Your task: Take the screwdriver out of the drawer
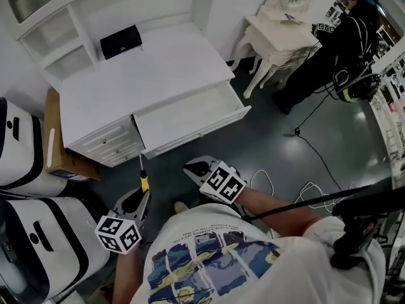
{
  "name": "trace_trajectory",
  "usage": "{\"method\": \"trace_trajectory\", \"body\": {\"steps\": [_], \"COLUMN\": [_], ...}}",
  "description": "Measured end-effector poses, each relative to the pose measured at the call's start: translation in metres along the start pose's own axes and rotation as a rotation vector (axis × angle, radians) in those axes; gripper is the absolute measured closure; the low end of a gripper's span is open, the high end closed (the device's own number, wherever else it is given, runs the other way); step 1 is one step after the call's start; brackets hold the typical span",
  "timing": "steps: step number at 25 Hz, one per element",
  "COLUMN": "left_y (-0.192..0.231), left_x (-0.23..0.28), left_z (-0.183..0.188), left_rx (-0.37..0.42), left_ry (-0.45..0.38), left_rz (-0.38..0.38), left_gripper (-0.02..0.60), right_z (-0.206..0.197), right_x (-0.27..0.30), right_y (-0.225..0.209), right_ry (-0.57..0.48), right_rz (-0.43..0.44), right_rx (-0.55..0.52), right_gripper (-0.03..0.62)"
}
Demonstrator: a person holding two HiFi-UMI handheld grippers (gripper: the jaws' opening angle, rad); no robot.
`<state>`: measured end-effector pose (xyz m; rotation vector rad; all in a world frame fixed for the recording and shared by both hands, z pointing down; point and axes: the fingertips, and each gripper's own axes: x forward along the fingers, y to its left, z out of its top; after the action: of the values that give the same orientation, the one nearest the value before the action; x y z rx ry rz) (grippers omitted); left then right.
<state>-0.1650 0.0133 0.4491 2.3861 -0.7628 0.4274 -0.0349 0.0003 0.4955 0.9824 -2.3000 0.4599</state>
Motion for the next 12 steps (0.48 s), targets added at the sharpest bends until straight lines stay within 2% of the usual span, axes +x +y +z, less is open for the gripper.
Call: {"method": "trace_trajectory", "body": {"steps": [8, 12], "left_y": [-0.002, -0.004], "left_x": [0.007, 0.009], "left_z": [0.007, 0.022], "left_rx": [0.005, -0.01], "left_ry": [0.017, 0.03], "left_rz": [-0.02, -0.025], "left_gripper": [0.503, 0.503], "right_z": [0.006, 0.019], "right_x": [-0.006, -0.011], "right_y": [-0.001, -0.009], "right_ry": [-0.001, 0.013], "right_rz": [0.004, 0.009], "right_rx": [0.038, 0.046], "right_gripper": [0.569, 0.569]}}
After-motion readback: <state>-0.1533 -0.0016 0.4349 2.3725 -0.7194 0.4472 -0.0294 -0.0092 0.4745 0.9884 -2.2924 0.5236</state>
